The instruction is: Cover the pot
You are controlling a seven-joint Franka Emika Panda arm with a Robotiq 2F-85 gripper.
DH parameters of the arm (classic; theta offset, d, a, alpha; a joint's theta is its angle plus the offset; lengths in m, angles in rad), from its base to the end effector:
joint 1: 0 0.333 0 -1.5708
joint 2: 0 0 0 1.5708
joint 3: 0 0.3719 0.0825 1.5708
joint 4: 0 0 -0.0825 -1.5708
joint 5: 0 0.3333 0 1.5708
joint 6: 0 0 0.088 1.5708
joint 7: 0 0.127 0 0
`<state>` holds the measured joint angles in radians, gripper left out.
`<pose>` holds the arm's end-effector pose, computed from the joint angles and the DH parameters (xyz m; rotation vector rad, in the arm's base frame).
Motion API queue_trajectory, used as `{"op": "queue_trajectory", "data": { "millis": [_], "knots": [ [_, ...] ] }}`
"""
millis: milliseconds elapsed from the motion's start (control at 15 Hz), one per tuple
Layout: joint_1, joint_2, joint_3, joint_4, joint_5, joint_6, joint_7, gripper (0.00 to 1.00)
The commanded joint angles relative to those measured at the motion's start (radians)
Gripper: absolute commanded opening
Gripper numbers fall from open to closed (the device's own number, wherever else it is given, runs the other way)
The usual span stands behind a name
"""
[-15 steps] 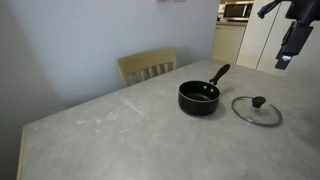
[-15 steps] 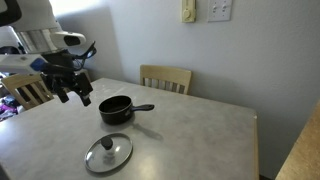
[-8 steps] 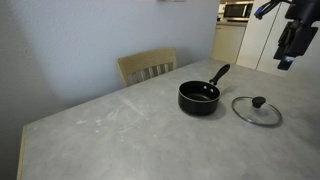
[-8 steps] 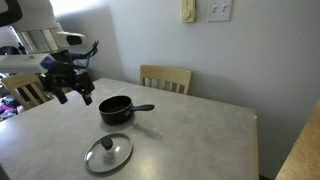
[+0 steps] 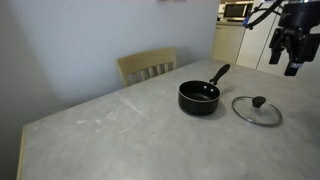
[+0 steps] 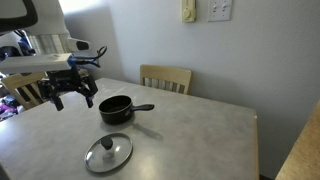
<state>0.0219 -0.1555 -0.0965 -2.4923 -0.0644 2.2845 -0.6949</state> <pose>0.4013 -0.0332 0.4099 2.9581 1.0220 -0.0956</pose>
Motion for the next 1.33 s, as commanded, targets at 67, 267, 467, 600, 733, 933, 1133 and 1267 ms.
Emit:
{"op": "queue_trajectory", "data": {
  "millis": [67,267,467,600,733,933,1133,1267],
  "knots": [
    [-0.011,0.023,0.011,0.032,-0.030,-0.039,-0.047,1.00],
    [-0.014,0.041,0.013,0.057,-0.045,-0.053,-0.068,1.00],
    [-0.012,0.057,0.005,0.051,-0.027,-0.028,-0.144,1.00],
    [-0.015,0.087,-0.006,0.061,-0.017,-0.007,-0.258,1.00],
    [-0.021,0.116,-0.010,0.075,-0.021,-0.004,-0.362,1.00],
    [-0.035,0.161,-0.009,0.091,-0.026,0.028,-0.483,1.00],
    [-0.052,0.207,-0.004,0.111,-0.024,0.057,-0.555,1.00],
    [-0.062,0.238,0.000,0.126,-0.033,0.059,-0.595,1.00]
  ]
}}
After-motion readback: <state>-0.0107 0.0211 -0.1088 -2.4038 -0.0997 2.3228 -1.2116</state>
